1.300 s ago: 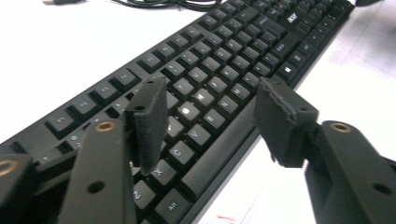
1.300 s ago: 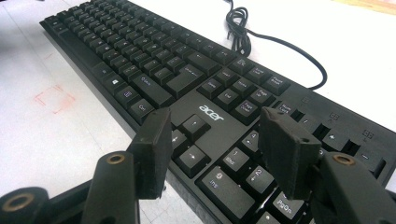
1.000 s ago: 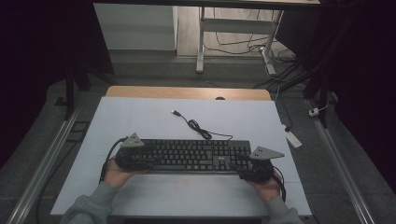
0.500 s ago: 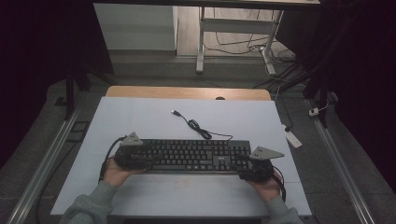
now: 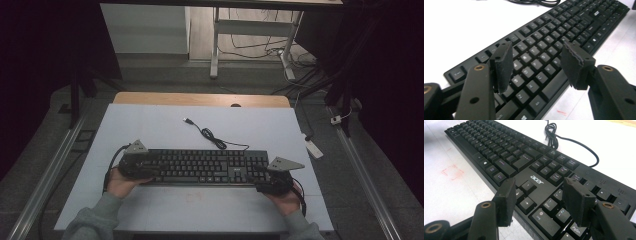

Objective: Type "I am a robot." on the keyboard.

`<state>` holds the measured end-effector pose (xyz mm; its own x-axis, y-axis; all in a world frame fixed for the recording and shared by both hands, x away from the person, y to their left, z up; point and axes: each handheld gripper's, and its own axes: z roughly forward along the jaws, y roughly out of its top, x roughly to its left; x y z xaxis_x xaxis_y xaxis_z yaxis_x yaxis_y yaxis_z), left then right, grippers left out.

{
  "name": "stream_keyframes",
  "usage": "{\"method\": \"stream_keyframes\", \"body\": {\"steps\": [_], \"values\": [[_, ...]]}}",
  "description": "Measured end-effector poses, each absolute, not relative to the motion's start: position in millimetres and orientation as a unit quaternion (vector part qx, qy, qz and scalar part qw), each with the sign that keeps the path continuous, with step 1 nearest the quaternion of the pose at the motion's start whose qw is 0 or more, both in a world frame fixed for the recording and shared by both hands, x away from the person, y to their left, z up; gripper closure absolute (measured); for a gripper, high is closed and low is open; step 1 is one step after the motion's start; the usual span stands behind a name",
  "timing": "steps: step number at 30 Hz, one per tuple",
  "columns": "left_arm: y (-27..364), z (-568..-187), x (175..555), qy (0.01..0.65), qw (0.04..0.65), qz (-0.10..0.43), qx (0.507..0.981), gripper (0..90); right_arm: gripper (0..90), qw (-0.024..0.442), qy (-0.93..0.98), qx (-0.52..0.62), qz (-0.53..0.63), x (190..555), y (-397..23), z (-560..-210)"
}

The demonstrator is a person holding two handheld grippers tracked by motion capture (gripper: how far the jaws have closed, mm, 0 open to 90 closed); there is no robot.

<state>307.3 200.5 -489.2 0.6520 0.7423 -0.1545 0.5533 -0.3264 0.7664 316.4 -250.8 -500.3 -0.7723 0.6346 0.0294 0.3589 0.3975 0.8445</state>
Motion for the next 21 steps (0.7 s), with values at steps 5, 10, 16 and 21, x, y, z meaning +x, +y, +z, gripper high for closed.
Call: {"method": "stream_keyframes", "body": {"steps": [5, 10, 16, 21], "values": [[205.4, -492.1, 310.3, 0.41, 0.411, 0.115, 0.806, 46.2, 44.7, 0.15, 0.822, 0.303, 0.458, 316.5, -251.3, -500.7], [208.6, -495.6, 312.3, 0.416, 0.4, 0.119, 0.808, 49.7, 44.7, 0.151, 0.822, 0.304, 0.458, 316.3, -251.4, -500.7], [211.5, -500.7, 314.0, 0.418, 0.39, 0.117, 0.812, 63.1, 44.6, 0.152, 0.823, 0.304, 0.456, 316.8, -251.7, -501.2], [212.3, -505.1, 314.5, 0.414, 0.375, 0.119, 0.821, 79.6, 44.2, 0.153, 0.823, 0.304, 0.454, 316.6, -251.6, -501.2]]}}
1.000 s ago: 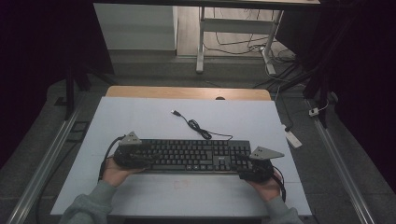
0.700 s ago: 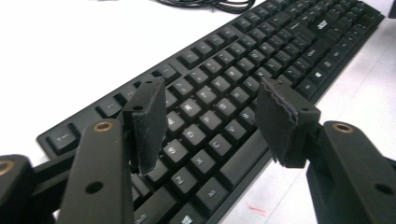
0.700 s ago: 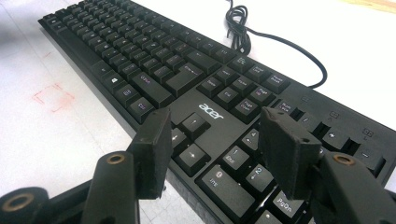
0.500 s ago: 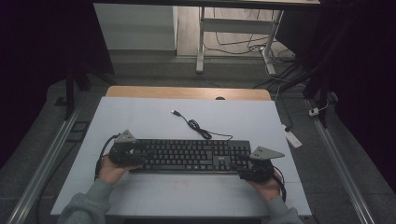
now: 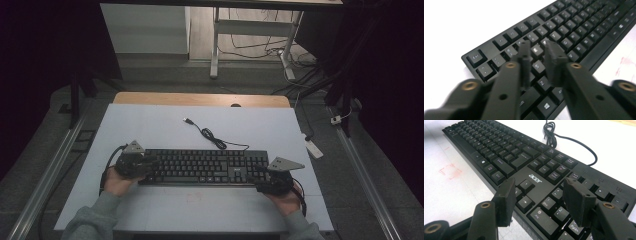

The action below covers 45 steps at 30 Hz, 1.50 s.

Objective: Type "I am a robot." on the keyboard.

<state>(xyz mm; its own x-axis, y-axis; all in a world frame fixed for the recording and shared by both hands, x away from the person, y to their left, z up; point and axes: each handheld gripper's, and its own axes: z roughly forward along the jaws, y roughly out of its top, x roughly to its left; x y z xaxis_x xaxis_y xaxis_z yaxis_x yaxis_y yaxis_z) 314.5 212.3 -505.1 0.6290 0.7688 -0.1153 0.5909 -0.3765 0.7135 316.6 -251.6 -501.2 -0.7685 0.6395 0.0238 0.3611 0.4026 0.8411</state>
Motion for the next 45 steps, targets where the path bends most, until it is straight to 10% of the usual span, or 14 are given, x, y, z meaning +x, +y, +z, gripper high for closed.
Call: {"method": "stream_keyframes", "body": {"steps": [32, 45], "values": [[205.4, -519.8, 317.7, 0.413, 0.335, 0.136, 0.836, 88.9, 44.1, 0.153, 0.825, 0.298, 0.455, 316.1, -250.0, -502.1], [210.9, -497.5, 308.4, 0.422, 0.383, 0.147, 0.808, 38.2, 44.1, 0.154, 0.826, 0.297, 0.454, 316.1, -250.4, -501.9]]}}
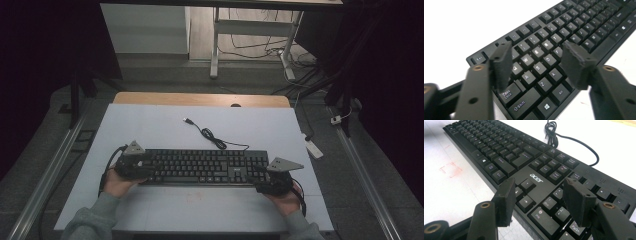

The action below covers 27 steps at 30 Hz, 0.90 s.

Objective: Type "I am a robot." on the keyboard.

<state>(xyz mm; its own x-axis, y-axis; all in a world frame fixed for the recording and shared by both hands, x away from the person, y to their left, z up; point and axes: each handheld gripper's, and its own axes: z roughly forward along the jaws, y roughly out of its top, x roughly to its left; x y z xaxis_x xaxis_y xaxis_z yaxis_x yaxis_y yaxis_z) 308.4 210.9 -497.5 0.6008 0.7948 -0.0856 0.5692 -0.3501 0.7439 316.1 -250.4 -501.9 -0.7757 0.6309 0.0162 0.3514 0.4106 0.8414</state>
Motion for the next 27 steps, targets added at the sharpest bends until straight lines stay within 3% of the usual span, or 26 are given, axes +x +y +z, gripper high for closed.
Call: {"method": "stream_keyframes", "body": {"steps": [6, 27], "values": [[217.4, -491.0, 305.5, 0.426, 0.399, 0.145, 0.799, 32.2, 44.1, 0.151, 0.828, 0.297, 0.451, 316.2, -249.9, -501.9], [215.9, -487.3, 304.0, 0.425, 0.397, 0.143, 0.801, 27.9, 44.1, 0.152, 0.821, 0.298, 0.462, 316.3, -247.5, -499.1]]}}
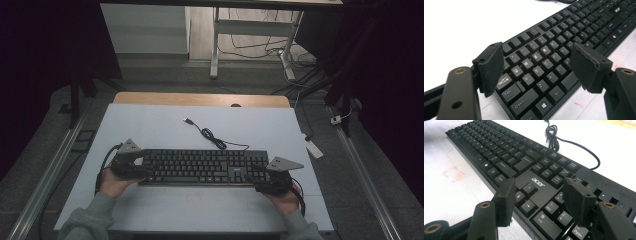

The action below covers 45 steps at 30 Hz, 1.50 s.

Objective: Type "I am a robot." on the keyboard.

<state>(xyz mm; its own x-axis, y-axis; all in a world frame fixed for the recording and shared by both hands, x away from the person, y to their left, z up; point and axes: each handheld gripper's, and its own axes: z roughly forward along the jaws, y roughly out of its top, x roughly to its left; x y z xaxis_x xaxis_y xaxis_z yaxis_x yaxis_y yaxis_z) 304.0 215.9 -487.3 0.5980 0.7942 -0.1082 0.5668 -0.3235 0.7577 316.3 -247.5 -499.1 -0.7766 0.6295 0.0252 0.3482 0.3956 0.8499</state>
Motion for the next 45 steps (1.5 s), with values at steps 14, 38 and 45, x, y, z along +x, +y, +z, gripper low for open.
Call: {"method": "stream_keyframes", "body": {"steps": [14, 38, 45], "values": [[215.1, -487.9, 304.6, 0.421, 0.399, 0.136, 0.803, 28.0, 45.4, 0.149, 0.819, 0.288, 0.472, 318.1, -231.1, -492.3], [212.0, -489.1, 304.9, 0.416, 0.392, 0.135, 0.809, 28.6, 82.6, 0.124, 0.831, 0.25, 0.482, 333.0, -178.2, -484.2], [213.2, -489.1, 305.3, 0.418, 0.392, 0.133, 0.809, 28.6, 89.4, 0.117, 0.835, 0.238, 0.481, 334.6, -167.9, -484.2]]}}
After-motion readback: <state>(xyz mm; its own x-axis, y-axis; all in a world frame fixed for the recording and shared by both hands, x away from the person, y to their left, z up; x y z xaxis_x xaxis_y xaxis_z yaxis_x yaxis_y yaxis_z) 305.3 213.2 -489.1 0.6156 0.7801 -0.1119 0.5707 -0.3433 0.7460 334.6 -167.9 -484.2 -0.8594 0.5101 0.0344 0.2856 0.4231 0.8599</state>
